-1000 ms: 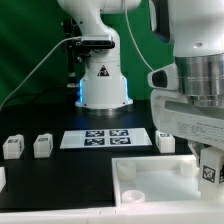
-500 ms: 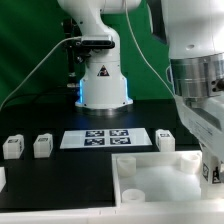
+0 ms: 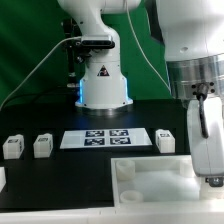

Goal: Assemble one leg

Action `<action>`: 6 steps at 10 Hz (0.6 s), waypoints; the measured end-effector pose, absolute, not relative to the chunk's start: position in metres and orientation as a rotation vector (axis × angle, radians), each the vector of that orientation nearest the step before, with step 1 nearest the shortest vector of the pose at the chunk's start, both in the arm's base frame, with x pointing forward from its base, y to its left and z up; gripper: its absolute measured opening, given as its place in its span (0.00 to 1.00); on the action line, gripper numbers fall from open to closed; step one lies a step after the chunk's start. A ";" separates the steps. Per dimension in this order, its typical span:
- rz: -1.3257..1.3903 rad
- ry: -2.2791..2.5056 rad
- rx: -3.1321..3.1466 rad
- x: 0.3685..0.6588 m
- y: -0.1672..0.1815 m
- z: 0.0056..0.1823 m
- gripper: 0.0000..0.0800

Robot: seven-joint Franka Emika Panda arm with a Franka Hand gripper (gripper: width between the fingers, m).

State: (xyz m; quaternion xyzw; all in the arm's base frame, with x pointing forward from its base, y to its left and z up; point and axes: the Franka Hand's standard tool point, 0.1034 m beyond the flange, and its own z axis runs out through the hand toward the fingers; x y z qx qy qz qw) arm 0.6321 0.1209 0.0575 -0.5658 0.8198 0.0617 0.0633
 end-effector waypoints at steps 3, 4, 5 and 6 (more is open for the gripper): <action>0.180 2.406 -1.730 0.637 0.132 0.077 0.79; 0.180 2.386 -1.718 0.640 0.134 0.091 0.80; 0.174 2.367 -1.713 0.642 0.135 0.104 0.81; 0.174 2.358 -1.689 0.645 0.137 0.115 0.81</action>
Offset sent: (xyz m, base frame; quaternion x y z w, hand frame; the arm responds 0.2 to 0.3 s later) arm -0.0014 0.0134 0.0438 0.0178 -0.0617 0.0132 0.9978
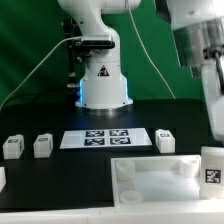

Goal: Assemble one leg

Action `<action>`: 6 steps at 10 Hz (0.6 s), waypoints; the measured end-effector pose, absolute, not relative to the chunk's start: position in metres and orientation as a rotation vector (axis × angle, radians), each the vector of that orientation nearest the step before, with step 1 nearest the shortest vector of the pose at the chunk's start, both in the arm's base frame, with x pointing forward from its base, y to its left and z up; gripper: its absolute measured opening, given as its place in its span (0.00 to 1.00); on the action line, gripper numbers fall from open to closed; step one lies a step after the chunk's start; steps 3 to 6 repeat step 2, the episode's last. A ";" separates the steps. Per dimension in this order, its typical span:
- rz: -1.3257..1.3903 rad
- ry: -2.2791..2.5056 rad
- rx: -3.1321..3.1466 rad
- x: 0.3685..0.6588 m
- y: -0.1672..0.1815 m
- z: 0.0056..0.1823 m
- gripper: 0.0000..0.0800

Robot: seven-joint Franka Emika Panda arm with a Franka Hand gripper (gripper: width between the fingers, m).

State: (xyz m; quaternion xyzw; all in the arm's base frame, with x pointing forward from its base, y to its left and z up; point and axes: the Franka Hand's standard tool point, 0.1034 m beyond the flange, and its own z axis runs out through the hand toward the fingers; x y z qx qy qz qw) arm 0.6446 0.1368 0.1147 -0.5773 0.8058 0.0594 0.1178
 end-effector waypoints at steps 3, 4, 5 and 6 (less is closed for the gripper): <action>0.178 2.361 -1.695 0.643 0.137 0.110 0.81; 0.178 2.361 -1.695 0.643 0.137 0.110 0.81; 0.178 2.361 -1.695 0.643 0.137 0.110 0.81; 0.178 2.361 -1.695 0.643 0.137 0.110 0.81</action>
Offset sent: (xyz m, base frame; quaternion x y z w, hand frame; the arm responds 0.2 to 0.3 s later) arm 0.0000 0.0000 0.0000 0.0000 0.0000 0.0000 1.0000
